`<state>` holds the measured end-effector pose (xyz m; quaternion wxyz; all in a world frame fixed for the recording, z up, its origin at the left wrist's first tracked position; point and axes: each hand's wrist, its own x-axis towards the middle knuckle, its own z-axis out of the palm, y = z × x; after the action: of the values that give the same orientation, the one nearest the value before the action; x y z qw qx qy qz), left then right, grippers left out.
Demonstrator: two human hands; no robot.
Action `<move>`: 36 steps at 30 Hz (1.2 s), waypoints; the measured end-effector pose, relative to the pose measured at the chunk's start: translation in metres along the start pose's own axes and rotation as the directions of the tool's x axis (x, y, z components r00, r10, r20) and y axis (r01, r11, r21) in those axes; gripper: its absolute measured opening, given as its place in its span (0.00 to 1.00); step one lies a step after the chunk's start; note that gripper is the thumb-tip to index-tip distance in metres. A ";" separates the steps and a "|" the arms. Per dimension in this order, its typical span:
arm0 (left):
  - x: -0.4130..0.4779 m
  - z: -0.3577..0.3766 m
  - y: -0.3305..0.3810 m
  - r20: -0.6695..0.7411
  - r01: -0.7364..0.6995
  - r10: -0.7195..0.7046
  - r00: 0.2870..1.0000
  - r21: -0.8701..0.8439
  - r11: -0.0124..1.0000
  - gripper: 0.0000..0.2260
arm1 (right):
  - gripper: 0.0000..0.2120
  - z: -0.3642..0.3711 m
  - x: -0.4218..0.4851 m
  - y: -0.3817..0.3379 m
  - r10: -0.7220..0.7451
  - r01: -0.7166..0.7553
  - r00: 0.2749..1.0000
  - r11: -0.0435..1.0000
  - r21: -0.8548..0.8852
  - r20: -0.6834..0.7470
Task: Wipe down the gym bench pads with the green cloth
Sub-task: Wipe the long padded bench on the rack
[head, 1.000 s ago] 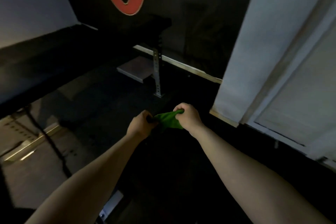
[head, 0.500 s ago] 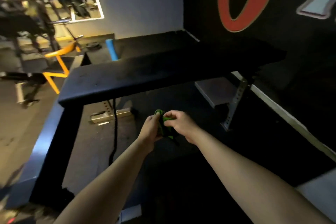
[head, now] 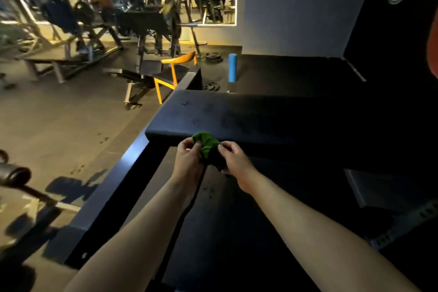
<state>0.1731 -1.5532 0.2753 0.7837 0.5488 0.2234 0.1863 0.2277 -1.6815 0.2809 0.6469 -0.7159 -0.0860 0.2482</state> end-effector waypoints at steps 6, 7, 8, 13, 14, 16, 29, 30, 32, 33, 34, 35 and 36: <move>0.068 -0.012 0.027 -0.157 -0.061 0.076 0.985 0.101 0.993 0.10 | 0.14 0.034 0.081 -0.041 -0.081 0.082 0.992 0.997 -0.007 0.097; 0.077 -0.015 0.027 -0.175 -0.055 0.083 0.981 0.154 0.986 0.10 | 0.14 0.037 0.088 -0.046 -0.103 0.107 0.987 0.994 -0.022 0.125; 0.084 -0.018 0.030 -0.207 -0.050 0.095 0.974 0.212 0.976 0.08 | 0.14 0.042 0.098 -0.050 -0.120 0.126 0.981 0.992 -0.026 0.151; 0.127 -0.044 0.041 -0.250 0.005 0.086 0.964 0.342 0.940 0.05 | 0.14 0.065 0.152 -0.068 -0.192 0.204 0.959 0.978 -0.035 0.206; 0.138 -0.047 0.046 -0.227 0.022 0.048 0.973 0.295 0.955 0.09 | 0.14 0.072 0.167 -0.073 -0.198 0.205 0.955 0.979 -0.011 0.220; 0.162 -0.048 0.053 -0.171 0.013 0.029 0.985 0.237 0.971 0.13 | 0.13 0.087 0.196 -0.083 -0.205 0.207 0.943 0.978 0.018 0.262; 0.304 -0.050 0.064 -0.359 -0.155 0.311 0.880 0.402 0.902 0.18 | 0.12 0.107 0.357 -0.104 -0.253 0.369 0.904 0.869 -0.330 0.345; 0.312 -0.053 0.066 -0.367 -0.158 0.332 0.869 0.430 0.889 0.19 | 0.12 0.107 0.366 -0.102 -0.239 0.359 0.911 0.860 -0.362 0.336; 0.336 -0.062 0.071 -0.395 -0.126 0.343 0.852 0.482 0.867 0.20 | 0.14 0.107 0.389 -0.100 -0.225 0.332 0.930 0.852 -0.405 0.290; 0.345 -0.068 0.073 -0.397 -0.103 0.346 0.850 0.519 0.848 0.20 | 0.15 0.108 0.399 -0.099 -0.222 0.322 0.937 0.846 -0.425 0.268; 0.357 -0.078 0.073 -0.383 -0.085 0.352 0.854 0.564 0.821 0.20 | 0.16 0.111 0.409 -0.098 -0.209 0.309 0.943 0.836 -0.453 0.258; 0.369 -0.088 0.070 -0.365 -0.077 0.355 0.861 0.595 0.800 0.19 | 0.18 0.114 0.416 -0.098 -0.197 0.308 0.944 0.816 -0.490 0.265; 0.385 -0.100 0.067 -0.354 -0.058 0.350 0.867 0.627 0.777 0.19 | 0.19 0.120 0.425 -0.097 -0.177 0.301 0.945 0.796 -0.525 0.273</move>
<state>0.4347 -1.2466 0.2530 0.4708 0.7295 0.3835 0.3147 0.5577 -1.3720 0.2667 0.4221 -0.8265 -0.3129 0.2021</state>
